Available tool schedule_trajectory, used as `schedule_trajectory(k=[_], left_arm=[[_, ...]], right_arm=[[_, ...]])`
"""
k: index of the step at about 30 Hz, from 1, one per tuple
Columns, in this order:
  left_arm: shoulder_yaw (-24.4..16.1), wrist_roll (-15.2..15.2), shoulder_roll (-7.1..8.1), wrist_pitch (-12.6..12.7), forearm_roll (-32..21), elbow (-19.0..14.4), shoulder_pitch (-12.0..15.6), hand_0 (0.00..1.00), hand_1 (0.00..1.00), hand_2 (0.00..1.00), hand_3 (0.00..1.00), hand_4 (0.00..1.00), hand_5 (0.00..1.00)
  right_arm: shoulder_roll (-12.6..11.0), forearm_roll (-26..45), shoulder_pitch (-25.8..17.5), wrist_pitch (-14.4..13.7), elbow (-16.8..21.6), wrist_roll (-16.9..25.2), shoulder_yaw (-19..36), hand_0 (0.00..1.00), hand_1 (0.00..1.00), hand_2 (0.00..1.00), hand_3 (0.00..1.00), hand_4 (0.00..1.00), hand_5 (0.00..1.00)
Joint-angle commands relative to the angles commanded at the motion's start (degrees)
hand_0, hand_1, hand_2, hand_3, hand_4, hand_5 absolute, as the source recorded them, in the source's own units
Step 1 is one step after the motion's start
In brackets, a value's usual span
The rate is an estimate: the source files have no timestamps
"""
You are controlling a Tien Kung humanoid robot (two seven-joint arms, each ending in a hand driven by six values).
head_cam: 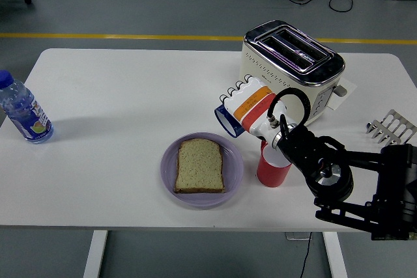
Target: Pick up the cup,pour liquid into bread,place the cup on the desk
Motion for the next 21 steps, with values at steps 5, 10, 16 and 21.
schedule_trajectory(k=[5,10,16,21], left_arm=[[-0.54,-0.01,0.02,-0.01,0.23,-0.02,-0.19,0.635,0.646,0.656,0.51,0.24,0.847],[-0.98,0.0,0.05,-0.01,0.53,-0.04,-0.35,0.635,0.646,0.656,0.51,0.242,0.848],[-1.04,0.01,0.09,-0.03,0.79,-0.02,-0.36,0.635,0.647,0.656,0.509,0.242,0.848],[-1.28,-0.01,0.13,-0.03,1.07,-0.04,-0.38,0.635,0.647,0.656,0.509,0.241,0.847]], right_arm=[[-0.68,0.0,-1.08,-1.16,0.06,0.0,2.13,0.51,0.496,0.596,0.566,0.62,0.002],[-1.89,0.56,-3.95,-5.02,1.01,0.0,6.62,0.517,0.497,0.598,0.564,0.636,0.002],[-3.86,9.89,-9.03,-11.8,2.83,0.0,14.5,0.517,0.497,0.599,0.56,0.64,0.002],[-4.58,19.89,-14.84,-16.99,4.74,0.0,23.57,0.531,0.497,0.598,0.557,0.642,0.002]])
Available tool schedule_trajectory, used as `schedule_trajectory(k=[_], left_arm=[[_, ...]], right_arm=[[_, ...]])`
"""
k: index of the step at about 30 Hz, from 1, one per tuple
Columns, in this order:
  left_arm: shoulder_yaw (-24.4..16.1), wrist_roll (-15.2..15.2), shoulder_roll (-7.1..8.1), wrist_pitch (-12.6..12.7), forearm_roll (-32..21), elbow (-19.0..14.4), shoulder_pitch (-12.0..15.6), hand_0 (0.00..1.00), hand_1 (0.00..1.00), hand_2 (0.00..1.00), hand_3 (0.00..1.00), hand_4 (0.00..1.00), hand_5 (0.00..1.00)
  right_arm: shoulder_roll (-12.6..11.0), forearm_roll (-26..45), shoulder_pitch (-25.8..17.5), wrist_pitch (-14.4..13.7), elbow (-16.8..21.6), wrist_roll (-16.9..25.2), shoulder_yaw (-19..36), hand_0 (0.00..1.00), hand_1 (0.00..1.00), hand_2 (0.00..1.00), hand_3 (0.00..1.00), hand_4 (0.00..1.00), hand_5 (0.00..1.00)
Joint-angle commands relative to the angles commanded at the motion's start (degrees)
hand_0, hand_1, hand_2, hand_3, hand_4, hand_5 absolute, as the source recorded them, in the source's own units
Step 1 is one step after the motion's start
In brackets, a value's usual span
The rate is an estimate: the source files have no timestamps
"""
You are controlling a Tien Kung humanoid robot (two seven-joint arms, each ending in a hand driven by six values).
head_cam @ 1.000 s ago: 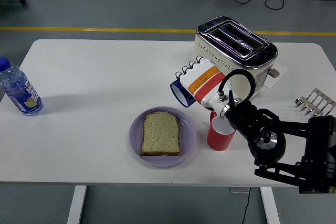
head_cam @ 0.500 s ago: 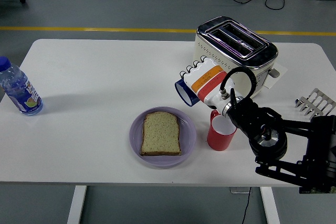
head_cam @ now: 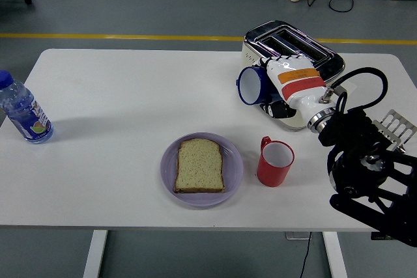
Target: Pick up the cup,pour liquid into bread,place the cup on the desk
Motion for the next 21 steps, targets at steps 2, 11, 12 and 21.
schedule_trajectory(k=[2,11,12,21], left_arm=[[-0.05,0.0,0.02,-0.01,0.04,-0.01,0.03,0.635,0.647,0.656,0.509,0.241,0.847],[-0.19,-0.01,0.11,-0.06,0.4,0.0,-0.14,0.634,0.647,0.656,0.509,0.24,0.847],[-0.2,-0.01,0.12,-0.06,0.4,0.0,-0.18,0.634,0.647,0.656,0.509,0.24,0.847],[-0.36,-0.01,0.29,-0.09,0.56,-0.01,-0.58,0.635,0.646,0.656,0.508,0.24,0.846]], right_arm=[[0.11,4.2,-3.1,-2.28,1.0,0.0,4.65,0.531,0.497,0.598,0.557,0.642,0.002],[1.85,18.68,-13.55,-13.09,5.9,0.0,20.22,0.529,0.49,0.596,0.56,0.627,0.002],[1.99,19.87,-14.49,-14.29,6.19,0.0,21.9,0.529,0.49,0.596,0.56,0.627,0.002],[3.43,29.62,-22.44,-16.88,7.0,11.83,30.91,0.477,0.481,0.588,0.57,0.542,0.002]])
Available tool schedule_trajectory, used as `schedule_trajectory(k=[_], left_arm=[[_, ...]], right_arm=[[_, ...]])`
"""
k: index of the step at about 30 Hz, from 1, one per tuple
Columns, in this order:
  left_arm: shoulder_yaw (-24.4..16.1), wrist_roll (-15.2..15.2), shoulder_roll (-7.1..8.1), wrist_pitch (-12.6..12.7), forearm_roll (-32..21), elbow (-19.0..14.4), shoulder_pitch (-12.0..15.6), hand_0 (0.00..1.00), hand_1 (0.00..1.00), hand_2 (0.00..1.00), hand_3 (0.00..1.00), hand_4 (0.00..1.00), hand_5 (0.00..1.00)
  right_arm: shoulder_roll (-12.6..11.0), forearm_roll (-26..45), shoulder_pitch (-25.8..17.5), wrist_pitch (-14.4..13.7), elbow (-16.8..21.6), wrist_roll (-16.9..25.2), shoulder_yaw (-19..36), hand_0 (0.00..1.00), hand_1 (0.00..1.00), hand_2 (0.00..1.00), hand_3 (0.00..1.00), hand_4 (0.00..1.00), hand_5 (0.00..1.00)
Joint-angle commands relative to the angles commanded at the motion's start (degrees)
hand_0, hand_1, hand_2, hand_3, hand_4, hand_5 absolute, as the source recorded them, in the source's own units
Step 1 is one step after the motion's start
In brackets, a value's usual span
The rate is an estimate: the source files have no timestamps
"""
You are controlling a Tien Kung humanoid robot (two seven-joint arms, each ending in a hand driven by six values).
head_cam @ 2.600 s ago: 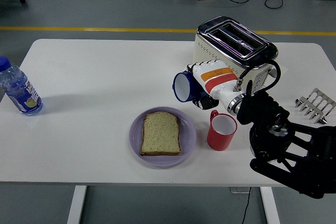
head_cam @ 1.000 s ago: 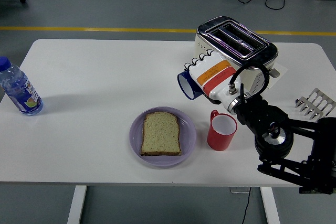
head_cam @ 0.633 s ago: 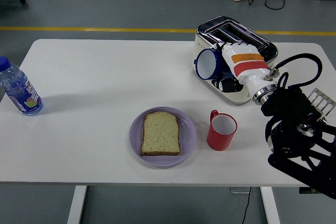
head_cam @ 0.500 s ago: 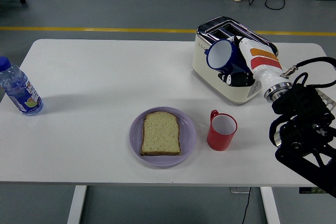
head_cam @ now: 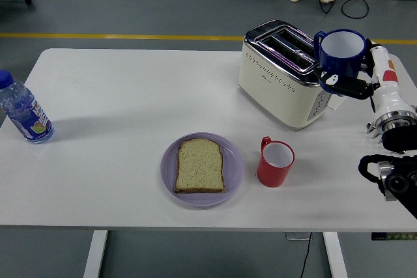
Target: Pick up the cup,pour liquid into bread,place the cup on the desk
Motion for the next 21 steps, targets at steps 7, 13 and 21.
schedule_trajectory(k=[7,13,21], left_arm=[[0.02,0.0,0.12,-0.03,0.08,0.01,-0.18,0.634,0.647,0.656,0.508,0.24,0.846],[0.21,-0.01,0.16,-0.02,0.2,0.02,-0.23,0.634,0.647,0.656,0.508,0.24,0.845],[0.5,-0.04,0.2,0.01,0.25,0.0,-0.22,0.633,0.646,0.656,0.508,0.24,0.845]], right_arm=[[2.42,14.18,-7.04,0.0,-3.81,16.61,4.23,0.462,0.477,0.585,0.573,0.545,0.002],[3.94,17.17,-10.08,0.0,-7.85,30.71,5.54,0.465,0.474,0.584,0.576,0.566,0.002],[5.84,16.6,-14.61,0.0,-15.26,44.61,5.53,0.482,0.479,0.587,0.58,0.541,0.002]])
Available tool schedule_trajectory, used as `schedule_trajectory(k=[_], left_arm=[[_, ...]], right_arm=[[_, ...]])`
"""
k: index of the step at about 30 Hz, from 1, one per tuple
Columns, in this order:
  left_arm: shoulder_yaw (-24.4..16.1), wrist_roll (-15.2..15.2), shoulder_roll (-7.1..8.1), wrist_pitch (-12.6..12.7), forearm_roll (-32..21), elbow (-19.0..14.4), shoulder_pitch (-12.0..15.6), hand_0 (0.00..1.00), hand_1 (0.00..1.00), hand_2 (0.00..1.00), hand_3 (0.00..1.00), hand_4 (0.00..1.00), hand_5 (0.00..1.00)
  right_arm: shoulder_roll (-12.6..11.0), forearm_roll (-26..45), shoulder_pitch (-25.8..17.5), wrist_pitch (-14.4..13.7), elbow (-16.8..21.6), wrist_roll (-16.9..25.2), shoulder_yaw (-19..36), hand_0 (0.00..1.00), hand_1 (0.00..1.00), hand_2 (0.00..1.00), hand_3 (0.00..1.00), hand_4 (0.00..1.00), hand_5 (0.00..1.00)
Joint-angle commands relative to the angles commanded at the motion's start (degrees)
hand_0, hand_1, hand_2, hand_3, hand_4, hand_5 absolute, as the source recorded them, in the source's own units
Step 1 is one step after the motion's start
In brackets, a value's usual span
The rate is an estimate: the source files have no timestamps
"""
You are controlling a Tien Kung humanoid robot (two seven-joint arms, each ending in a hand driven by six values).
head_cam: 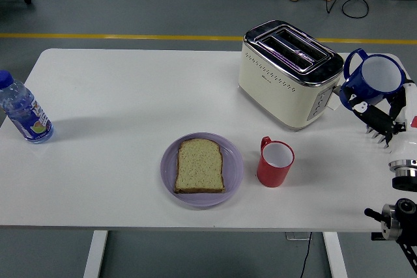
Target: Pick up the cup,pour liquid into bread,place the cup on the desk
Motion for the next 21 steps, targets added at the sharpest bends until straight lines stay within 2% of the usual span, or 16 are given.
schedule_trajectory(k=[4,8,12,13,18,19,21], left_arm=[[0.3,0.01,0.01,-0.02,-0.17,0.02,0.11,0.634,0.646,0.656,0.508,0.24,0.847],[0.75,0.0,0.0,0.0,-0.17,0.04,0.24,0.634,0.646,0.656,0.509,0.24,0.846],[1.14,0.0,-0.04,0.0,-0.33,0.06,0.33,0.634,0.646,0.656,0.509,0.24,0.846],[1.16,0.0,-0.05,0.0,-0.34,0.06,0.34,0.633,0.646,0.656,0.509,0.241,0.846],[1.73,0.03,-0.09,-0.02,-0.51,0.07,0.46,0.633,0.646,0.656,0.509,0.241,0.846],[1.79,0.03,-0.1,-0.02,-0.53,0.06,0.49,0.635,0.647,0.656,0.508,0.241,0.847],[1.84,0.03,-0.11,-0.01,-0.59,0.06,0.54,0.635,0.647,0.656,0.508,0.241,0.847]], right_arm=[[0.29,-0.32,-1.61,0.13,-3.49,2.83,-0.52,0.48,0.482,0.587,0.582,0.535,0.002],[0.61,0.01,-2.69,1.95,-6.77,5.44,-1.14,0.488,0.48,0.586,0.582,0.548,0.002],[1.1,-0.46,-2.99,3.35,-9.64,7.13,-1.77,0.488,0.48,0.586,0.582,0.548,0.002],[1.13,-0.5,-2.99,3.42,-9.82,7.21,-1.81,0.492,0.476,0.584,0.584,0.59,0.002],[1.84,-0.86,-2.62,5.04,-14.12,7.92,-3.12,0.492,0.476,0.584,0.584,0.59,0.002],[2.01,-0.65,-2.45,5.23,-15.11,7.97,-3.58,0.508,0.465,0.586,0.632,0.701,0.002],[2.38,-0.14,-2.1,5.43,-16.96,8.11,-4.26,0.508,0.465,0.586,0.632,0.701,0.002]])
